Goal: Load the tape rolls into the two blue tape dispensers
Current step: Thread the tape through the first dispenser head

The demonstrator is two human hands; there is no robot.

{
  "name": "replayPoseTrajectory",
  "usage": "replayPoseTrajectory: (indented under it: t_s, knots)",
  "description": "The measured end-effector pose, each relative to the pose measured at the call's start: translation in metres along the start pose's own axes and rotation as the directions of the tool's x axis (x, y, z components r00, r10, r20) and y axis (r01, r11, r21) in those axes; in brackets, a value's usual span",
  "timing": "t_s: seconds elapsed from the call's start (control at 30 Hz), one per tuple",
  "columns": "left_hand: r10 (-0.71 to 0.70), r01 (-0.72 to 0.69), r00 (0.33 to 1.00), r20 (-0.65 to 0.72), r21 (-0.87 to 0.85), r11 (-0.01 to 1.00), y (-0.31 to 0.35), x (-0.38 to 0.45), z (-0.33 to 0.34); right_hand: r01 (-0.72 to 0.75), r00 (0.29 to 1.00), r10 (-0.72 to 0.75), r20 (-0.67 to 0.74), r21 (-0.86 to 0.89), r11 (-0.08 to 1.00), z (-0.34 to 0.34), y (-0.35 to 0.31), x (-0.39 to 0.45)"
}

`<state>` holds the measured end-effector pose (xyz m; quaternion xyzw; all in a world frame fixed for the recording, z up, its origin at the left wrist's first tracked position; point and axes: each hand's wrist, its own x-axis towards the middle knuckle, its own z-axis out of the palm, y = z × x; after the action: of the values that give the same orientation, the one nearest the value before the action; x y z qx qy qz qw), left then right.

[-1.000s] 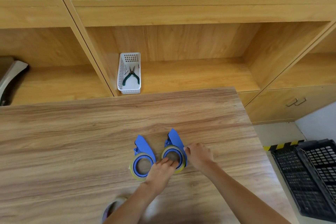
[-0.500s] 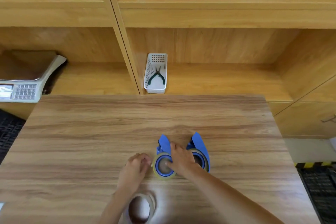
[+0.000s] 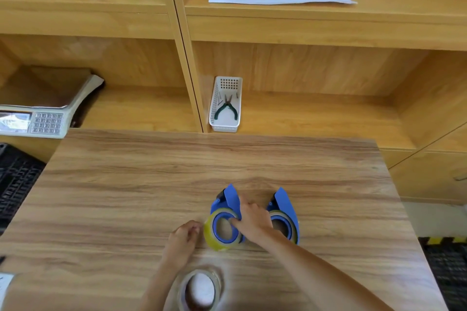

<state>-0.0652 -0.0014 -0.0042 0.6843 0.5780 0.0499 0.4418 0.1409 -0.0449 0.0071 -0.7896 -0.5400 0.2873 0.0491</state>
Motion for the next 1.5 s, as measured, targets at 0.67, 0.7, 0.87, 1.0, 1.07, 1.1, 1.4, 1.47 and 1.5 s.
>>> replayPoseTrajectory:
  t_s: [0.67,0.7,0.87,1.0,1.07,1.1,1.4,1.47,1.5]
  knots:
    - [0.227,0.128,0.906,0.358,-0.742,0.657,0.107,-0.032,-0.010,0.157,0.985,-0.143,-0.092,0.811,0.563,-0.082,0.027,-0.058]
    - [0.231,0.115,0.911,0.342,-0.747,0.654,0.109,-0.036,-0.008,0.160,0.984,-0.156,-0.083,0.795,0.586,-0.087,0.029,-0.063]
    - [0.258,0.059,0.918,0.300,-0.748,0.661,0.118,-0.050,-0.002,0.343,0.935,-0.194,-0.298,0.611,0.713,-0.105,0.030,-0.096]
    - [0.262,0.032,0.927,0.268,-0.754,0.656,0.123,-0.053,0.000,0.462,0.880,-0.306,-0.363,0.502,0.731,-0.104,0.012,-0.109]
    - [0.244,0.030,0.937,0.249,-0.756,0.654,0.127,-0.056,0.002,0.443,0.890,-0.288,-0.354,0.522,0.729,-0.101,0.011,-0.107]
    - [0.244,0.024,0.940,0.239,-0.758,0.652,0.129,-0.058,0.003,0.416,0.904,-0.259,-0.340,0.565,0.713,-0.102,0.009,-0.106]
    - [0.124,0.079,0.969,0.214,-0.744,0.663,0.136,-0.065,0.011,0.368,0.930,-0.217,-0.298,0.777,0.510,-0.114,0.002,-0.104]
    - [0.114,0.084,0.970,0.215,-0.735,0.672,0.138,-0.066,0.011,0.387,0.922,-0.232,-0.311,0.766,0.513,-0.114,0.001,-0.102]
    - [0.118,0.077,0.971,0.208,-0.738,0.670,0.138,-0.066,0.010,0.394,0.919,-0.237,-0.315,0.758,0.519,-0.113,0.000,-0.101]
